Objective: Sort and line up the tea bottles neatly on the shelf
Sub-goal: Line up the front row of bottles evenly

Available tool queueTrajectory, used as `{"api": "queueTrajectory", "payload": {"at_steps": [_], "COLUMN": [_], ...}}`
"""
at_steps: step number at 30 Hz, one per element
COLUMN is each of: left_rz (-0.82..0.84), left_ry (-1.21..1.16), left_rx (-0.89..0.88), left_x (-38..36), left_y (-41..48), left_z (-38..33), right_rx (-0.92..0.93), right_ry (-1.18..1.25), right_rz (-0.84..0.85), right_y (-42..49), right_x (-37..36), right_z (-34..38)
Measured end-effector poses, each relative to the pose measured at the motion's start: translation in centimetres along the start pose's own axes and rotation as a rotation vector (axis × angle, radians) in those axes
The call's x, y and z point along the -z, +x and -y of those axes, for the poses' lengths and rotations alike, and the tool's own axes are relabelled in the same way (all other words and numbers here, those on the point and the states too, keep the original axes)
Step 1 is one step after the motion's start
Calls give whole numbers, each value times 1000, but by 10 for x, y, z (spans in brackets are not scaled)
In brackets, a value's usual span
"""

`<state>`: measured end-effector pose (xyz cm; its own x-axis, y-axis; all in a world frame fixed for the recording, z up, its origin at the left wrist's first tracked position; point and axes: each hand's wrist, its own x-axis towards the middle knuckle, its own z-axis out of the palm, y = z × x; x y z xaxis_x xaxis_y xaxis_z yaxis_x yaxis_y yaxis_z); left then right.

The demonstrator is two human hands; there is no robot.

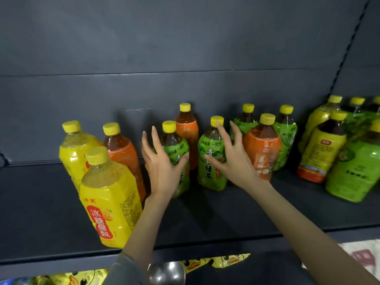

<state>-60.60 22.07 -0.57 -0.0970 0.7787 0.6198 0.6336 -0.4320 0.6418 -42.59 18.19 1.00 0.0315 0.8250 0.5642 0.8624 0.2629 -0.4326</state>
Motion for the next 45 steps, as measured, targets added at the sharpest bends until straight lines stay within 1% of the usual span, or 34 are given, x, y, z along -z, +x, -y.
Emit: {"api": "queueTrajectory", "payload": {"at_steps": [2, 3, 8, 11, 14, 16, 20, 22, 26, 29, 32, 36, 39, 45], "left_rz": [21, 33, 60, 73, 72, 96, 114, 100, 73, 76, 120, 168, 218, 246], "left_ry": [-138, -168, -49, 23, 11, -57, -218, -232, -245, -260, -317, -402, -429, -590], "left_rx": [29, 32, -3, 20, 58, 121, 216, 262, 283, 291, 331, 331, 315, 296], "left_x": [-4, -6, -3, 2, 2, -1, -11, -13, -13, -7, 2, 16, 23, 40], "left_y": [-3, -5, -12, -17, -24, -27, -37, -41, -42, -46, -57, -74, -79, -85], "left_z": [4, 4, 9, 10, 11, 14, 19, 20, 24, 24, 22, 21, 23, 20], "right_rx": [-14, -18, -13, 3, -16, -79, -217, -239, -282, -277, -287, -374, -421, -475], "right_ry": [75, 98, 21, -29, -48, 44, 368, 431, 504, 518, 565, 667, 691, 687], "right_rz": [16, 20, -6, -40, -109, -139, -140, -134, -157, -173, -169, -147, -140, -213], "right_y": [6, 7, 8, 3, -3, -4, -15, -24, -30, -38, -52, -75, -93, -126], "right_x": [-6, -9, -19, -19, -19, -20, -35, -43, -44, -41, -35, -23, -9, 16], "right_z": [-3, -5, -12, -10, -9, -9, -11, -12, -11, -7, 0, 10, 19, 37]}}
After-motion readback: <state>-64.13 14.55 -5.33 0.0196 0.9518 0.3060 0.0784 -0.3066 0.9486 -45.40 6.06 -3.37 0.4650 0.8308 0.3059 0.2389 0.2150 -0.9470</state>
